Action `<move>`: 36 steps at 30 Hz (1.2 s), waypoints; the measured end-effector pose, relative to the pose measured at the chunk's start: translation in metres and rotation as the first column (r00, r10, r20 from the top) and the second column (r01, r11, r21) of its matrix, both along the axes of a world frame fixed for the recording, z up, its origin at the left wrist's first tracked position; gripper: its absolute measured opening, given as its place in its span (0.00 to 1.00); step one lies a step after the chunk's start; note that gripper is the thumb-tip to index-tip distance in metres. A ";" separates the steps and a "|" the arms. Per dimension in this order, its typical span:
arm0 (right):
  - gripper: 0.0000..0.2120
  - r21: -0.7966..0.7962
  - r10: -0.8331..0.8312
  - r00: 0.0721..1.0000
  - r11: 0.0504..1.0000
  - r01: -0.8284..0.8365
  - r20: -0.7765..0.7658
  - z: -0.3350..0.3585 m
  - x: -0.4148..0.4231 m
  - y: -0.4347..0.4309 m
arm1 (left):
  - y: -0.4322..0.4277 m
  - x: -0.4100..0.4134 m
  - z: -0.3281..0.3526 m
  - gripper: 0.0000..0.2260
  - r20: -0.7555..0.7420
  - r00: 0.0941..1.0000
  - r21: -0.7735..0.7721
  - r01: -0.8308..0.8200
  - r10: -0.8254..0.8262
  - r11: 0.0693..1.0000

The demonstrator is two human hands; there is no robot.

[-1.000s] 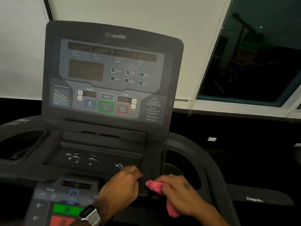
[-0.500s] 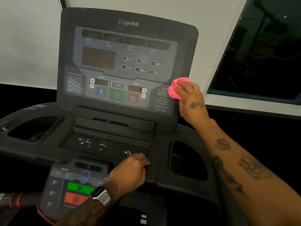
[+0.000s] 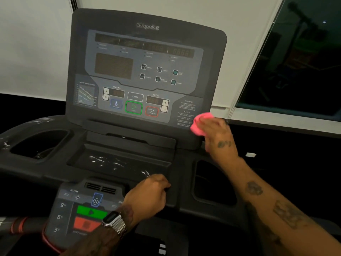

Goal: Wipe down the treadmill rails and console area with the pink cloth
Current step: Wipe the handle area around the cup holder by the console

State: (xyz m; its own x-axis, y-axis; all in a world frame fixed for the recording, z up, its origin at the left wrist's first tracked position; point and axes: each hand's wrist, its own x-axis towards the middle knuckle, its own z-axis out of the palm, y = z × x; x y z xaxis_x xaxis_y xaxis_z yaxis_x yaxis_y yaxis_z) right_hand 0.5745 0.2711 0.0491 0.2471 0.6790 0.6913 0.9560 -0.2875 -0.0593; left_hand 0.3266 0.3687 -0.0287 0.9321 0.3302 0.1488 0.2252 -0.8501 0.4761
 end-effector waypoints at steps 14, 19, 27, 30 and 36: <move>0.23 0.127 0.058 0.862 0.992 0.008 -0.504 -0.042 -0.053 -0.014 | 0.008 -0.008 0.008 0.14 0.081 0.996 -0.097 0.043 -0.035 0.994; 0.15 0.125 0.076 0.550 0.991 0.052 -0.832 -0.046 -0.087 -0.017 | 0.047 -0.048 0.030 0.18 0.080 0.996 -0.073 -0.044 0.050 0.996; 0.28 -0.386 0.020 0.911 0.902 -0.194 -0.412 -0.094 -0.164 0.009 | 0.123 -0.112 0.025 0.15 0.163 0.951 -0.058 -0.258 0.264 0.964; 0.36 -0.464 -0.103 0.883 0.875 -0.139 -0.459 -0.093 -0.174 0.021 | 0.130 -0.119 0.016 0.12 0.205 0.944 -0.119 -0.240 0.260 0.964; 0.24 -0.571 -0.129 0.803 0.768 -0.290 -0.582 -0.071 -0.202 0.080 | 0.125 -0.116 0.007 0.12 0.194 0.934 0.043 -0.312 0.299 0.949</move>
